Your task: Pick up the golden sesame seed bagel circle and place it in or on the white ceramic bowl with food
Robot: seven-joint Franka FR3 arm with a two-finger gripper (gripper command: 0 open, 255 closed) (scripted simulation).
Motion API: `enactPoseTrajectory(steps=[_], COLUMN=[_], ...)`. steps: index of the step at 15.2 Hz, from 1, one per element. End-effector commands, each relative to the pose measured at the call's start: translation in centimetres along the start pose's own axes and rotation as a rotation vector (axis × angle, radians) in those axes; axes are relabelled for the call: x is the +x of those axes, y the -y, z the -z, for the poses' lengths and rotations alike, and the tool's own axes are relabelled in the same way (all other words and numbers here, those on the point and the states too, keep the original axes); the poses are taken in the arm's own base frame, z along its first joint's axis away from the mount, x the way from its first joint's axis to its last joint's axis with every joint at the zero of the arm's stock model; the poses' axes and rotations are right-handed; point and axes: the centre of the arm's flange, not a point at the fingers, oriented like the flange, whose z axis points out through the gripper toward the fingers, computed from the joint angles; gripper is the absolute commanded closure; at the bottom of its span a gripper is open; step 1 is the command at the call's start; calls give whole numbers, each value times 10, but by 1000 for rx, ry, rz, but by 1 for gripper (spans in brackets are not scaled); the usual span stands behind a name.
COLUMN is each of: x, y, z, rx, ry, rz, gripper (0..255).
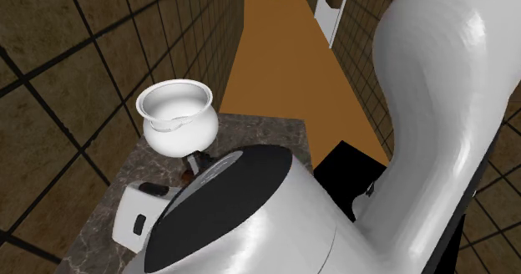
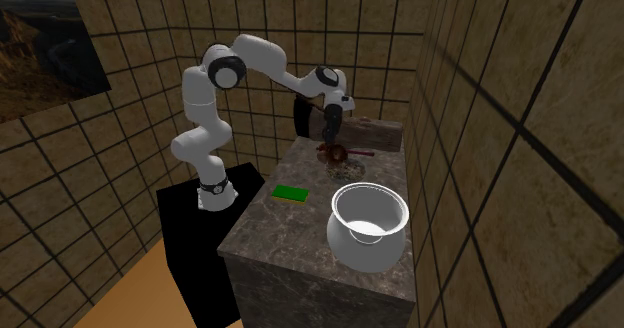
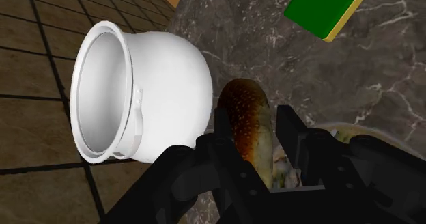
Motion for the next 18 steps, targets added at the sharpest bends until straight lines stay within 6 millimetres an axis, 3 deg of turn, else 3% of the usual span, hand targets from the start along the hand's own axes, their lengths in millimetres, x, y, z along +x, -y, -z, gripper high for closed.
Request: enactPoseTrajectory(steps=[1,7,18], x=[23,82,104], y=[3,10,52], z=[19,73,39], rx=[-1,-1,-1], ry=[4,4,4], rz=[-2,-2,-2], gripper=[255,255,255])
